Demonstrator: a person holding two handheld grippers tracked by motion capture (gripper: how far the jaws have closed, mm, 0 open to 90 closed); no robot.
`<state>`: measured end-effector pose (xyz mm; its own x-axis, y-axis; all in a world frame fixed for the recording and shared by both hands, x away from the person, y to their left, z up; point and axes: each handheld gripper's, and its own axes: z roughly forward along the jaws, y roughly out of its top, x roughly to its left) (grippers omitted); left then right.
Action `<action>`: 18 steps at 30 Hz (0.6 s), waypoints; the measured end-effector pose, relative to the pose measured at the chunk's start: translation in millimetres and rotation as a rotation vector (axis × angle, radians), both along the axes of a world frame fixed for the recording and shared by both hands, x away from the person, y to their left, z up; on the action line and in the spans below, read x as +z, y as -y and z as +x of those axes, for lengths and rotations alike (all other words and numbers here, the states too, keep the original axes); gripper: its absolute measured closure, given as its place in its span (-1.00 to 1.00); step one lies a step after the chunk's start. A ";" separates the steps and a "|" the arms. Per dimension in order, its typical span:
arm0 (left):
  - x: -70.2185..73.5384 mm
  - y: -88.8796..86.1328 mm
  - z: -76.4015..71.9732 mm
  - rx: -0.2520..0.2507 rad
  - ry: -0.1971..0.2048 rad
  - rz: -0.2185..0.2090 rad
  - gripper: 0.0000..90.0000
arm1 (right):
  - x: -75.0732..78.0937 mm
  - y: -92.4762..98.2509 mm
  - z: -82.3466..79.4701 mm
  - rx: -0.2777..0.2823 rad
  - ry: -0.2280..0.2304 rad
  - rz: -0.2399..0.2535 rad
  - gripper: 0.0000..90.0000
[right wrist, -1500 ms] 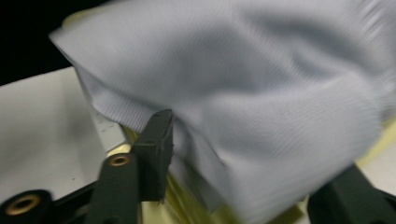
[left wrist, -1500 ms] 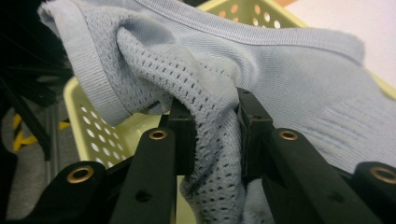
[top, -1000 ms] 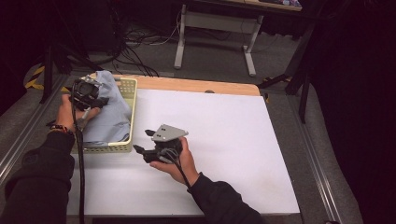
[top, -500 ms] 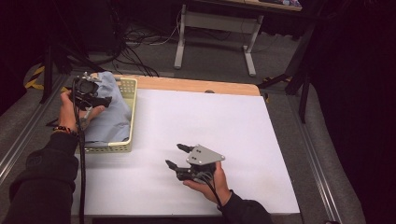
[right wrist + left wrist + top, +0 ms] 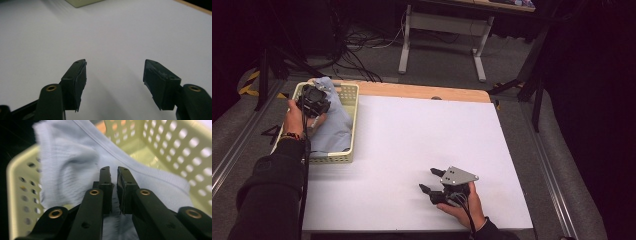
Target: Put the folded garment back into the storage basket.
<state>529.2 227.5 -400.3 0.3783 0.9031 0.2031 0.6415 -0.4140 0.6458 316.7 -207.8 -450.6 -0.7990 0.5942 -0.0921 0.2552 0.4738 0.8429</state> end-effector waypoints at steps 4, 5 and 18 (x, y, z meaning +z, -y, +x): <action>-12.0 -1.1 6.1 -0.010 -0.105 0.013 0.89 | -5.5 5.3 0.9 0.011 -0.045 -0.017 -0.23; -12.0 -1.1 6.1 -0.010 -0.105 0.013 0.90 | -6.0 5.7 1.0 0.016 -0.052 -0.021 -0.23; -30.3 0.2 9.2 -0.088 -0.295 0.039 1.00 | -2.6 3.4 -1.4 0.038 -0.051 -0.046 -0.25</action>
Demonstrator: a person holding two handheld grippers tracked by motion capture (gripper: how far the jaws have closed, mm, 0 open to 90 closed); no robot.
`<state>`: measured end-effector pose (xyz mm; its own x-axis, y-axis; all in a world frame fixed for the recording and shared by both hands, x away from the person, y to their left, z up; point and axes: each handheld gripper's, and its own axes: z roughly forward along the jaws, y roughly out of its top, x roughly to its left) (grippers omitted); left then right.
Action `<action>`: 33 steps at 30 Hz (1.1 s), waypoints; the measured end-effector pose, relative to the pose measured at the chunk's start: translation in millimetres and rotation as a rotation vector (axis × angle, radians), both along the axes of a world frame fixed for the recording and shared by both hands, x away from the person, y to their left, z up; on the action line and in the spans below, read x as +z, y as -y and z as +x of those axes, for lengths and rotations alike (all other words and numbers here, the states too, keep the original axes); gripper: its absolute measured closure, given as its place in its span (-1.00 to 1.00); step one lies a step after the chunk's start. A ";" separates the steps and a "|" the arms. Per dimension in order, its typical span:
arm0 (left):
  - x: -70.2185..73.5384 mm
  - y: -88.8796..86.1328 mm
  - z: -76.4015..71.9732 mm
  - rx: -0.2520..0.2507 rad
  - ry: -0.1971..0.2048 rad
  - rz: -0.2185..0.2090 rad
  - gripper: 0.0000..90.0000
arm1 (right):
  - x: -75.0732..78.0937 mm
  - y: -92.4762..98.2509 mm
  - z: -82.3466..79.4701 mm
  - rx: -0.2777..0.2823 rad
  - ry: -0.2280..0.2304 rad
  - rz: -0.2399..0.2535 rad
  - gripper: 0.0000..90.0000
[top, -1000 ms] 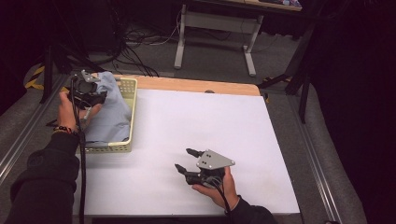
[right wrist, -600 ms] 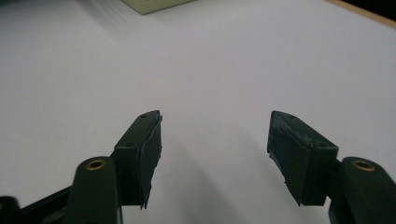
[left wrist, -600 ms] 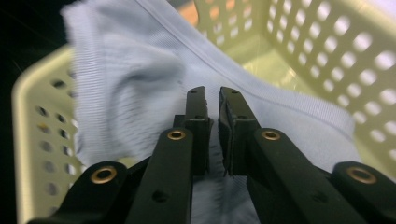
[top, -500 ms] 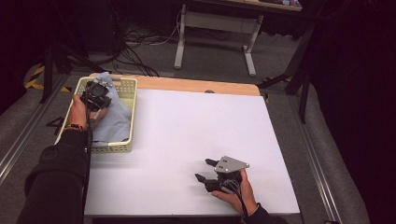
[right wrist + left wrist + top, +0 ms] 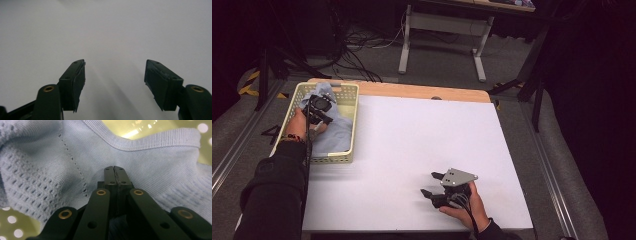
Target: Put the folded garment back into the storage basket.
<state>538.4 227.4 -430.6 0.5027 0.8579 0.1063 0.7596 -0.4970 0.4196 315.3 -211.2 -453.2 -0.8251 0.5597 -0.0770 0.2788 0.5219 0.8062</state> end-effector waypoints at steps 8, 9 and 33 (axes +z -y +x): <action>1.9 0.8 -1.1 0.004 0.007 0.006 1.00 | 6.9 -1.0 -3.2 0.002 0.030 0.002 -0.25; 2.8 0.7 -1.3 0.005 0.017 0.007 0.99 | 7.8 -1.2 -3.7 0.002 0.037 0.002 -0.25; 51.5 6.5 -48.1 -0.045 0.320 -0.143 0.97 | 23.8 42.9 -10.7 -0.141 0.148 0.084 -0.33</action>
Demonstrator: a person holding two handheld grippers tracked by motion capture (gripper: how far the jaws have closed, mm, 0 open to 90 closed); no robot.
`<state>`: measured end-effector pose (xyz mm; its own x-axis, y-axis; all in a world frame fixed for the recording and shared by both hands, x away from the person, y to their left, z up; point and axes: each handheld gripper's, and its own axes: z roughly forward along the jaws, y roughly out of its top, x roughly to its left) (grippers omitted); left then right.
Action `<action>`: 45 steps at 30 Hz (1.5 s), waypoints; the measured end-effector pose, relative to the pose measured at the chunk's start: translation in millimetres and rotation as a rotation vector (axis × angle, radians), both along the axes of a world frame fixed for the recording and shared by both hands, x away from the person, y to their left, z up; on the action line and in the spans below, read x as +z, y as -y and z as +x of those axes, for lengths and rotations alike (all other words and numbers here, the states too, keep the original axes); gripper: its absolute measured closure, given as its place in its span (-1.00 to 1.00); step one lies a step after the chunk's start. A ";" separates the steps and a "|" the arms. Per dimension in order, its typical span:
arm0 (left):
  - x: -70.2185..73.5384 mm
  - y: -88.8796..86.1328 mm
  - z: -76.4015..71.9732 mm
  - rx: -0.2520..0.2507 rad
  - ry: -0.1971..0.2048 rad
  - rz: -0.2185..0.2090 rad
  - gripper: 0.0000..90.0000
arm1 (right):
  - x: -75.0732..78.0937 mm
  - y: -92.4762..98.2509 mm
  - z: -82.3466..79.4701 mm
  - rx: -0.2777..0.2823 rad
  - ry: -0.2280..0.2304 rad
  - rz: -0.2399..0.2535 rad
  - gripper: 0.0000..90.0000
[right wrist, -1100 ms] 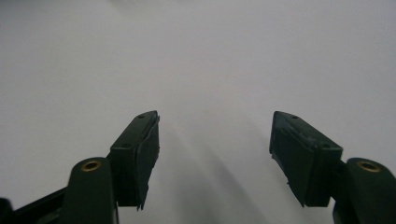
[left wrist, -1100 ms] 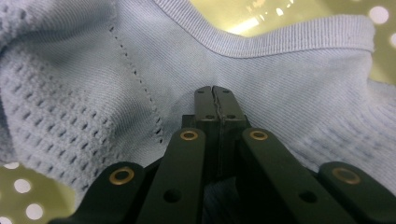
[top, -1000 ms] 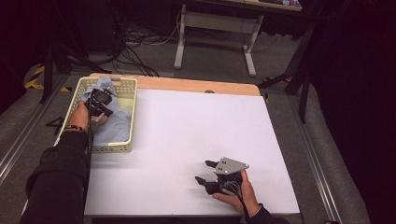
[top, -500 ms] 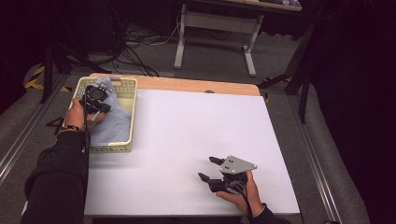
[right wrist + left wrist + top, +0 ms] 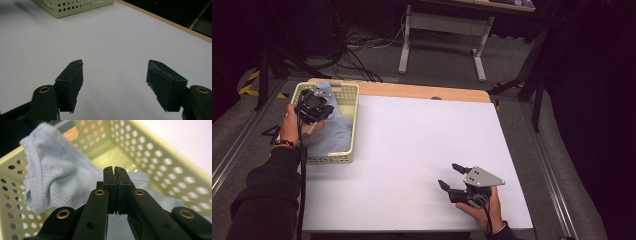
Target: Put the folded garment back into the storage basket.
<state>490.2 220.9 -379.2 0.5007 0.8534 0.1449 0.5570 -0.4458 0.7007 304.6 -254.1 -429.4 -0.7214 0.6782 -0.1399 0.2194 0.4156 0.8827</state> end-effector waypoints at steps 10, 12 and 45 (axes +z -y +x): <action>9.5 7.4 -16.6 -0.044 0.078 -0.030 0.84 | -0.7 5.3 -1.9 -0.035 0.025 0.001 -0.35; 10.6 10.2 -21.8 -0.056 0.102 -0.035 0.79 | -1.8 5.9 -0.9 -0.043 0.029 -0.001 -0.36; 2.3 30.2 -72.8 -0.142 0.300 -0.167 -0.01 | -6.4 2.3 1.6 -0.030 -0.005 0.014 -0.39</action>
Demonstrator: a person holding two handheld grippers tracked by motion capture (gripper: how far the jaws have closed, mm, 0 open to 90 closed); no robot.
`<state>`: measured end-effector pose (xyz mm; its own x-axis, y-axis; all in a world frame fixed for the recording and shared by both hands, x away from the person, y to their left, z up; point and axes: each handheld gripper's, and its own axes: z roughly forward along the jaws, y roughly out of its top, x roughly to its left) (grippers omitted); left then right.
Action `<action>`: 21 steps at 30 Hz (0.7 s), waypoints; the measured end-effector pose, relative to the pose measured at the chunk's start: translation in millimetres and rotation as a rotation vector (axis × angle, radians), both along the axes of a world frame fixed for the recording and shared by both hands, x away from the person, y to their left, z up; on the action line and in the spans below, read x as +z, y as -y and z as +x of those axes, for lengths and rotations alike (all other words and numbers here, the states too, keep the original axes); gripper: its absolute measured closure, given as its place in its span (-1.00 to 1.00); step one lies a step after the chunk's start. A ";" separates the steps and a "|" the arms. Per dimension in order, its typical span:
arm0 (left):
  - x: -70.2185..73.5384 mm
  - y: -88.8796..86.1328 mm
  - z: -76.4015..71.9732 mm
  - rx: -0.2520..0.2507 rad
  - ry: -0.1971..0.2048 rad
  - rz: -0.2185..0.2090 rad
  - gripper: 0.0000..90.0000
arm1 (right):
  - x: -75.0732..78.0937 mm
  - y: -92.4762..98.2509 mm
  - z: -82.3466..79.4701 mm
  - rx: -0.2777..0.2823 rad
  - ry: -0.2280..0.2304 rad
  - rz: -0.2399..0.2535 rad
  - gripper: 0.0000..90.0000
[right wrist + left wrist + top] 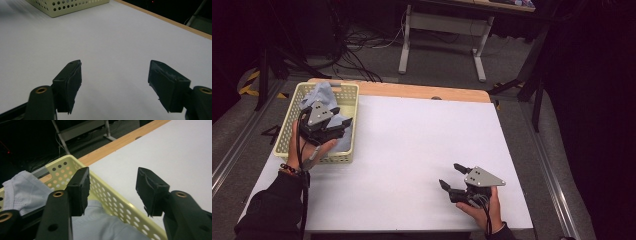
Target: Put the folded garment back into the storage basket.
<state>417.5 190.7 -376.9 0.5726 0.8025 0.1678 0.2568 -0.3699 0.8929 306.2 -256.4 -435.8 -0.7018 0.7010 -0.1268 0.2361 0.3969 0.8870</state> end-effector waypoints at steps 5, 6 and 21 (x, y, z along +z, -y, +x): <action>-1.1 5.5 -8.4 -0.011 0.027 -0.011 -0.14 | -0.1 0.1 0.2 -0.004 0.002 -0.004 -0.40; -1.1 5.5 -8.4 -0.011 0.027 -0.011 -0.17 | -0.1 0.1 0.2 -0.005 0.002 -0.005 -0.40; -6.3 27.2 -29.8 -0.070 0.063 -0.039 -0.58 | -0.2 -0.4 -0.2 0.011 0.003 0.000 -0.42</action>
<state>387.7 163.4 -383.2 0.6166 0.7678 0.1744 0.1749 -0.3495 0.9205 306.0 -256.0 -436.0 -0.7093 0.6929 -0.1293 0.2287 0.3998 0.8876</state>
